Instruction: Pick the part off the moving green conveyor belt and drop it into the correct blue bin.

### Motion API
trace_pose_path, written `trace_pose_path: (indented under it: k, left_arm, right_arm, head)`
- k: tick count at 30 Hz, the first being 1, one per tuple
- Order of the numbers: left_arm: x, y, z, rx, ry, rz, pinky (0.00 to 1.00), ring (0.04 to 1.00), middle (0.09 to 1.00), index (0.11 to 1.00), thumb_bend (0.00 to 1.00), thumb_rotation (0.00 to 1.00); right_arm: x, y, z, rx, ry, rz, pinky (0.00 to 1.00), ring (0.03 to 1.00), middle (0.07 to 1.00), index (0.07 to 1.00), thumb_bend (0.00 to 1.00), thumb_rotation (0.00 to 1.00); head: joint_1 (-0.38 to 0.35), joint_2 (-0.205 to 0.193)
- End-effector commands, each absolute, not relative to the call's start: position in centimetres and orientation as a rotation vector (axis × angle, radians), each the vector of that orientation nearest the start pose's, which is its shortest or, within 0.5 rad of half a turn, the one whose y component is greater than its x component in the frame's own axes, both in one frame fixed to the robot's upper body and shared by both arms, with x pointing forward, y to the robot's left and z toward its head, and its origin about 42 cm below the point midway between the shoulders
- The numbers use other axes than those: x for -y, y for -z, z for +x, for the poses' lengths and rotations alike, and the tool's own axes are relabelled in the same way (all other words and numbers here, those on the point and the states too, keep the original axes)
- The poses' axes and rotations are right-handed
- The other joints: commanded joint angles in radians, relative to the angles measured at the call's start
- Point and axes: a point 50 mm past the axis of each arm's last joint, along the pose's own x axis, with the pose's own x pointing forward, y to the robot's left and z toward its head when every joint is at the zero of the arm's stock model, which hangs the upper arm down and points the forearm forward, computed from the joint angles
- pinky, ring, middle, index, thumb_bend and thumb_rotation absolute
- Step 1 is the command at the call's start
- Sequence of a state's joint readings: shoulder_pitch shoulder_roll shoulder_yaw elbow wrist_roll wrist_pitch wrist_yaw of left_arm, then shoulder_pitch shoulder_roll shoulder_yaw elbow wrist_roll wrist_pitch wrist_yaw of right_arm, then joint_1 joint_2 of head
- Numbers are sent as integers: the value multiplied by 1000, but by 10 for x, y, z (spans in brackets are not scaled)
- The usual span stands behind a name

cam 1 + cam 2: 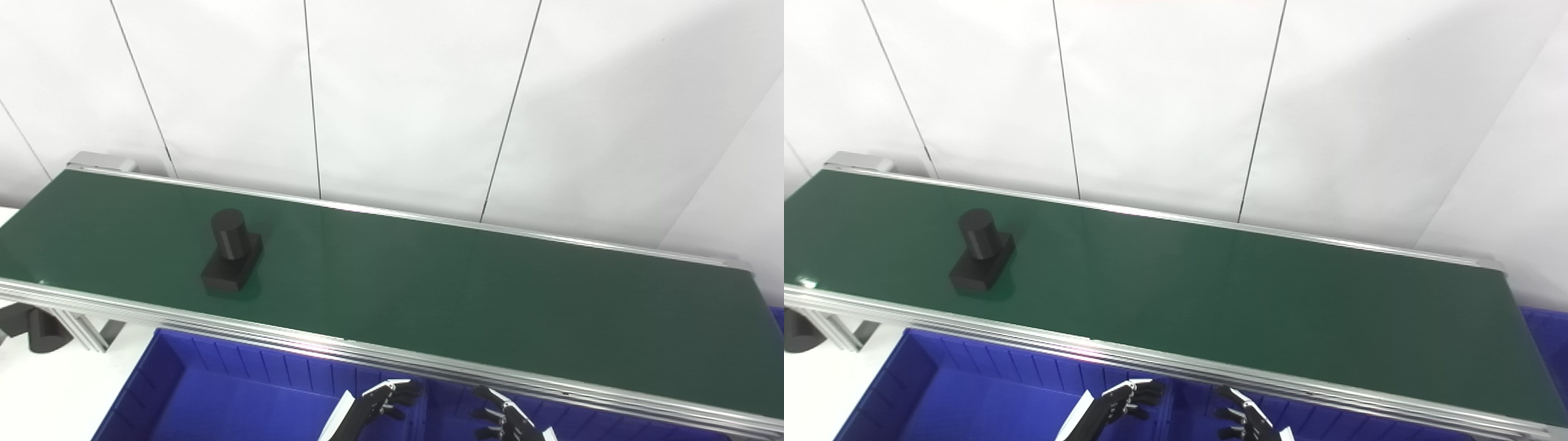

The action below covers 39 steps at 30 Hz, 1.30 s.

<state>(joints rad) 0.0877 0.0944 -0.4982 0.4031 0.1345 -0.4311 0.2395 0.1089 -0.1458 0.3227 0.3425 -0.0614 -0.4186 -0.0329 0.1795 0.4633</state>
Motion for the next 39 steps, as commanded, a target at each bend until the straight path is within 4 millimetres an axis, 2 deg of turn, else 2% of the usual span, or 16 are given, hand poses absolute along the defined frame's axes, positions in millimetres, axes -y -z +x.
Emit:
trace_pose_path:
  k: [1,8,13,16,18,21,25,28,33,39]
  left_arm:
    - [-133,1,208,35,298,166,665,753,778,763,825,96]
    - [-132,1,210,40,298,176,672,743,770,753,824,109]
    - [-130,2,210,36,298,169,675,743,770,752,830,118]
    - [-130,3,211,33,299,169,678,750,774,755,833,132]
    - [-130,3,212,28,302,161,681,753,775,758,835,131]
    - [-129,4,214,20,304,149,689,753,777,760,835,117]
    - [-127,4,216,15,306,140,701,760,782,759,837,116]
    - [-126,5,217,11,309,135,703,767,786,762,836,123]
    - [-125,6,218,9,309,142,695,764,788,768,833,130]
    - [-124,6,219,10,311,144,698,764,790,771,832,134]
  right_arm:
    - [188,-12,219,47,-304,-149,621,764,887,805,810,246]
    - [190,-14,220,51,-300,-134,618,761,892,803,808,229]
    - [190,-23,222,80,-299,-102,622,746,878,801,831,260]
    - [186,-37,223,130,-290,-71,617,729,867,797,831,260]
    - [180,-54,226,193,-291,-27,617,723,862,798,825,254]
    - [173,-79,232,286,-311,14,622,719,855,804,833,263]
    - [168,-100,241,366,-335,52,607,711,849,802,847,220]
    - [165,-117,250,431,-353,63,597,715,853,808,865,241]
    - [160,-137,262,492,-355,48,576,697,838,813,912,295]
    - [154,-145,280,504,-346,24,565,705,827,814,916,272]
  head:
    - [-3,6]
    - [4,2]
    - [3,5]
    - [0,6]
    - [-3,3]
    - [-1,-1]
    - [-1,-4]
    - [-1,-7]
    - [0,-10]
    - [-1,-13]
